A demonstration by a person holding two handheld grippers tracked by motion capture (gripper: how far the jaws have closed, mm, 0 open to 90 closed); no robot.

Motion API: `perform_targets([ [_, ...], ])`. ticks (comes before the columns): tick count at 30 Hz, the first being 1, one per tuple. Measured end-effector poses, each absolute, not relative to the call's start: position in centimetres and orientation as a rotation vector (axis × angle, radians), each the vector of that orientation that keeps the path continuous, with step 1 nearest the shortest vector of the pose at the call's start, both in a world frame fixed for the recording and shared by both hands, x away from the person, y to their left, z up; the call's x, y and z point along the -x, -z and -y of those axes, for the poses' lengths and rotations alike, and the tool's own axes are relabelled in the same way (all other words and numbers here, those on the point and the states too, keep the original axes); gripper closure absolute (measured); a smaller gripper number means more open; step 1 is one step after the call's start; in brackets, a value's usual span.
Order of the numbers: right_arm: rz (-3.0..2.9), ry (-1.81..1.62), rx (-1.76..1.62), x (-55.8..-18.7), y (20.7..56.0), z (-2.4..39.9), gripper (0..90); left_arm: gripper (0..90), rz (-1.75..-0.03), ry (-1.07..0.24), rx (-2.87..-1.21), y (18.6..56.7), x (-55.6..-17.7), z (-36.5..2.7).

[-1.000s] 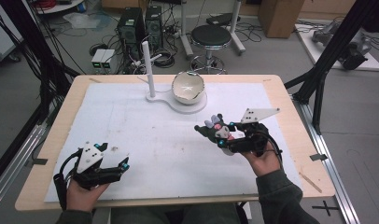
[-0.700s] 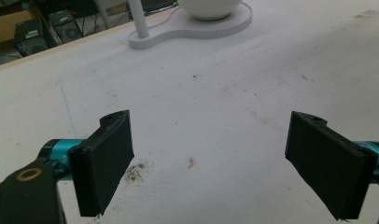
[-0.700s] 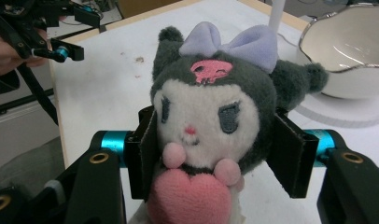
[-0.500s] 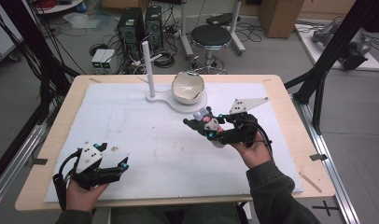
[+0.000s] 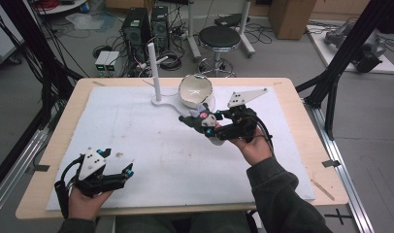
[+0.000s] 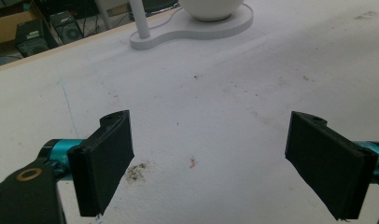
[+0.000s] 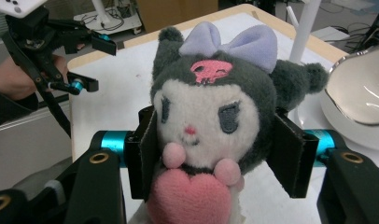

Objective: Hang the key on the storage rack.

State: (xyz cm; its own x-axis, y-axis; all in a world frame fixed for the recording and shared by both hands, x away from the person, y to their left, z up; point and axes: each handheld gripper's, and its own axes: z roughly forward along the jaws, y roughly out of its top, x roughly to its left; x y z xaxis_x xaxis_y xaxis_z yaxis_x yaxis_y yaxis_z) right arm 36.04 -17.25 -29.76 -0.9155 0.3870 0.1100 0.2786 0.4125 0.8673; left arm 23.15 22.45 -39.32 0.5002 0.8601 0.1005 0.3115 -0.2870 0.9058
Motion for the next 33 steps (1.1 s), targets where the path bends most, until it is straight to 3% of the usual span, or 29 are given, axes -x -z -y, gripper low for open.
perform_targets([
  [33, -2.557, -1.588, -0.550, -41.1, 26.7, 10.8, 41.7, 15.4, -0.975, -0.760, -1.828, 39.3, -23.2, -22.6],
])
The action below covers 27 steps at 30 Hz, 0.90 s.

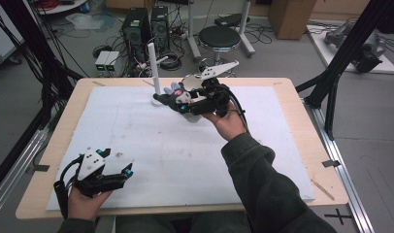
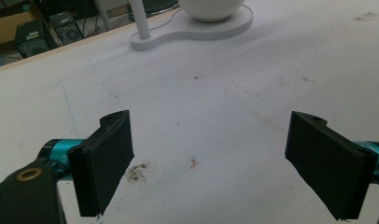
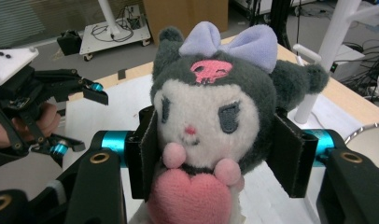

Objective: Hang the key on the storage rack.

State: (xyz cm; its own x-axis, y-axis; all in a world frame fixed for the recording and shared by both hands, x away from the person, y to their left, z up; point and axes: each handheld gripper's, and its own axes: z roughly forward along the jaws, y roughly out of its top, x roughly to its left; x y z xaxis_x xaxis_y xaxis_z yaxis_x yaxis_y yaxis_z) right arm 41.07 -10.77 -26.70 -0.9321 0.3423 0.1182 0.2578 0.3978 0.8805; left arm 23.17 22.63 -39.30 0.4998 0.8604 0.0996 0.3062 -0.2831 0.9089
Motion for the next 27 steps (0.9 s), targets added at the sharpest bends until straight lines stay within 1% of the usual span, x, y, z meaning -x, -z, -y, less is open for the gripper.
perform_targets([
  [27, -2.550, -1.586, -0.517, -44.7, 25.1, 6.1, 41.7, 15.4, -0.984, -0.751, -1.828, 39.5, -23.3, -22.8],
])
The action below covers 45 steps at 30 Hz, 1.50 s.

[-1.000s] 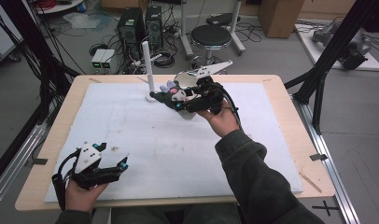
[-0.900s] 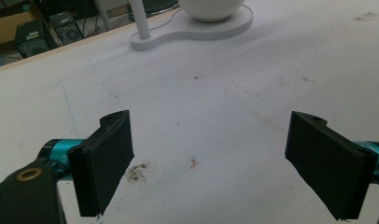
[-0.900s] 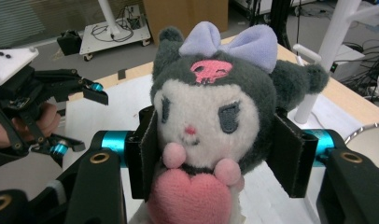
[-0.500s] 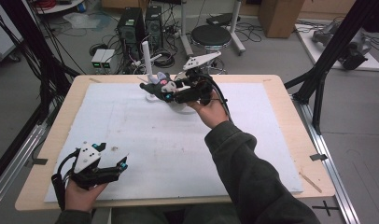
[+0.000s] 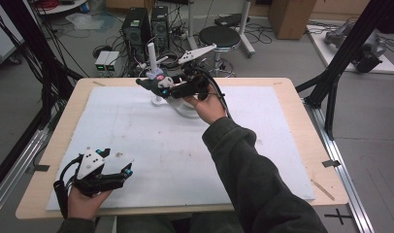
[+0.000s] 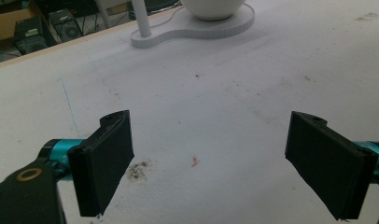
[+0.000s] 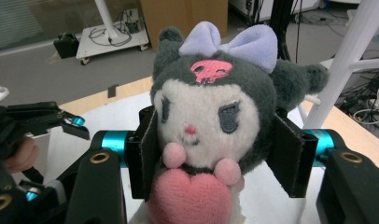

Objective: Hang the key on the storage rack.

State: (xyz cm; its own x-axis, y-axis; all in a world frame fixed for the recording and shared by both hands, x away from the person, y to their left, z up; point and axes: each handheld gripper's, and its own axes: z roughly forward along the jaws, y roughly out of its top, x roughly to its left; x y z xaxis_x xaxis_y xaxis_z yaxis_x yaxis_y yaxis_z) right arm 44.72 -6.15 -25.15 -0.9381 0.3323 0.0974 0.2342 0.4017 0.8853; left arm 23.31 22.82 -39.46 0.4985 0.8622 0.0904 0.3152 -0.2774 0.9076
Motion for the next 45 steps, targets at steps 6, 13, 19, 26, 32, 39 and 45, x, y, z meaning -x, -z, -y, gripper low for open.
perform_targets([
  [6, -2.534, -1.593, -0.529, -45.7, 24.8, 5.2, 41.7, 15.4, -0.983, -0.753, -1.829, 39.4, -23.2, -22.8],
  [13, -2.502, -1.582, -0.548, -46.9, 24.2, 4.2, 41.8, 15.4, -0.983, -0.756, -1.824, 39.4, -23.2, -22.8],
  [19, -2.482, -1.577, -0.552, -48.0, 24.1, 3.5, 42.1, 15.4, -0.985, -0.758, -1.821, 39.4, -23.1, -23.0],
  [26, -2.469, -1.557, -0.601, -49.1, 24.9, 3.0, 42.1, 15.4, -0.979, -0.758, -1.833, 39.4, -23.1, -22.9],
  [32, -2.462, -1.556, -0.624, -50.0, 25.6, 2.9, 42.1, 15.4, -0.978, -0.761, -1.830, 39.4, -23.1, -22.9],
  [39, -2.462, -1.541, -0.664, -50.6, 26.5, 2.4, 42.1, 15.4, -0.981, -0.755, -1.827, 39.4, -23.1, -22.9],
  [45, -2.447, -1.534, -0.669, -51.0, 27.0, 2.1, 42.1, 15.4, -0.980, -0.755, -1.831, 39.5, -23.1, -22.8],
])
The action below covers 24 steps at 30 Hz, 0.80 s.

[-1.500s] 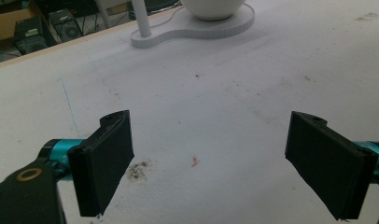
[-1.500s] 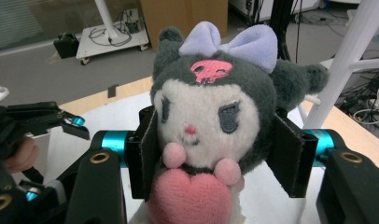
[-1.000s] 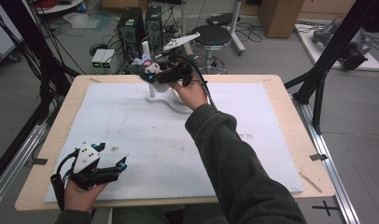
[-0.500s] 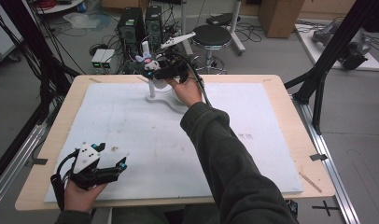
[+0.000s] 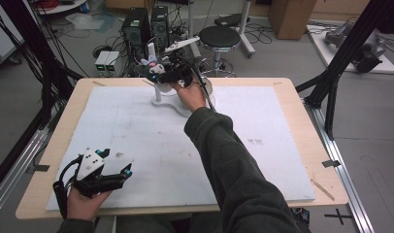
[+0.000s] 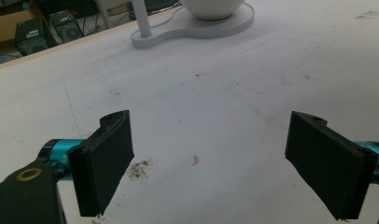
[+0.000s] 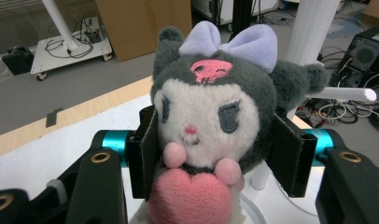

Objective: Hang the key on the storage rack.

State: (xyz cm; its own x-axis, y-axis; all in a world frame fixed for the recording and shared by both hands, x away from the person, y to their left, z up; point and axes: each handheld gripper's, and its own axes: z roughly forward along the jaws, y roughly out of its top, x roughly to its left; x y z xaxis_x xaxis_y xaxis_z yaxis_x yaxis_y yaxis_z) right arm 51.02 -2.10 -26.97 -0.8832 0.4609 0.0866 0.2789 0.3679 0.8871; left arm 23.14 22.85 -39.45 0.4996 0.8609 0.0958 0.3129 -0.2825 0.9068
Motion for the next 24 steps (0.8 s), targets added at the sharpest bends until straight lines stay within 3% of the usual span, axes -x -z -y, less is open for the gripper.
perform_targets([
  [24, -2.454, -1.483, -0.723, -51.9, 28.1, 1.8, 42.0, 15.4, -0.978, -0.758, -1.830, 39.5, -23.2, -22.9],
])
